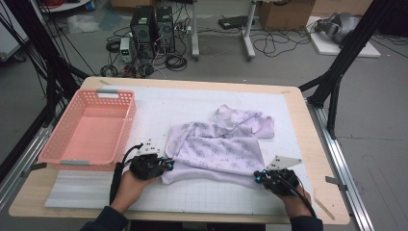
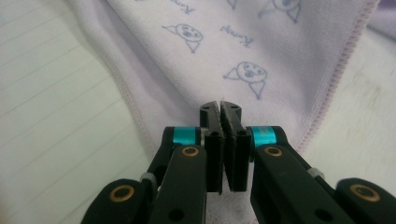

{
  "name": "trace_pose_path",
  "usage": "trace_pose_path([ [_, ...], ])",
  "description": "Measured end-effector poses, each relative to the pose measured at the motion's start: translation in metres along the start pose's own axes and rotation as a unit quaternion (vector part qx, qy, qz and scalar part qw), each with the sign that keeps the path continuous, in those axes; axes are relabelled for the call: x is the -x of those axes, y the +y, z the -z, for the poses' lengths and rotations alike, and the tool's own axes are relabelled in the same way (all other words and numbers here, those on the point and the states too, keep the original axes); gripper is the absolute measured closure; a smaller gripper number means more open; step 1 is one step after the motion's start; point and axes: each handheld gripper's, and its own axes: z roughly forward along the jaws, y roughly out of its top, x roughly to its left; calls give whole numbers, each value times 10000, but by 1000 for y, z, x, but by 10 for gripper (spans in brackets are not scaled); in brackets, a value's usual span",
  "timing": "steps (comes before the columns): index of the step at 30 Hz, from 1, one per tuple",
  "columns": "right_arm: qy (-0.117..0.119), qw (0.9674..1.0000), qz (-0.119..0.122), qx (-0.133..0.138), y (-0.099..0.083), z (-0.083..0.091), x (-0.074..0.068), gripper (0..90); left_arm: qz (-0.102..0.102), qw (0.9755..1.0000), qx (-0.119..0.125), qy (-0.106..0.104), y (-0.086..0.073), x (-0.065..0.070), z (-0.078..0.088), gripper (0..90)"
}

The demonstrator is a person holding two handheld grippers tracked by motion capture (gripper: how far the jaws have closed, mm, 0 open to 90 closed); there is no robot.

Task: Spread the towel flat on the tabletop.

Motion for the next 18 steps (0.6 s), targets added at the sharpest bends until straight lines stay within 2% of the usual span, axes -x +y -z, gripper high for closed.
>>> trace_pose_path([
  [2,60,10000,-1,14,-6,7,-5,878,55,9999,41,-74,-2,5,3,811],
  [4,175,9998,7,-16,-10,12,-9,851,28,10000,62,52,-6,10,4,776],
  [6,93,9999,-64,96,-11,15,-10,690,152,9997,92,172,-9,11,5,588],
  [7,29,9997,-164,195,-11,18,-10,645,244,9993,101,269,-11,11,5,503],
  [9,-185,9984,-331,427,-10,21,-7,560,331,9985,149,398,-14,9,7,444],
  [11,-533,9960,-452,563,-8,21,-3,466,415,9979,114,475,-17,6,6,432],
  [13,-928,9923,-599,552,-8,16,4,461,436,9976,-6,538,-19,6,1,429],
  [15,-1043,9911,-677,468,-6,7,10,477,326,9973,30,654,-19,9,-2,448],
  [16,-1034,9914,-700,380,-5,2,12,494,196,9973,-17,705,-18,9,-2,477],
  [17,-996,9924,-689,237,-3,-4,14,521,90,9967,-25,809,-18,10,-3,560],
  [18,-934,9932,-683,136,-1,-10,16,571,-14,9966,-38,828,-17,9,-4,674],
])
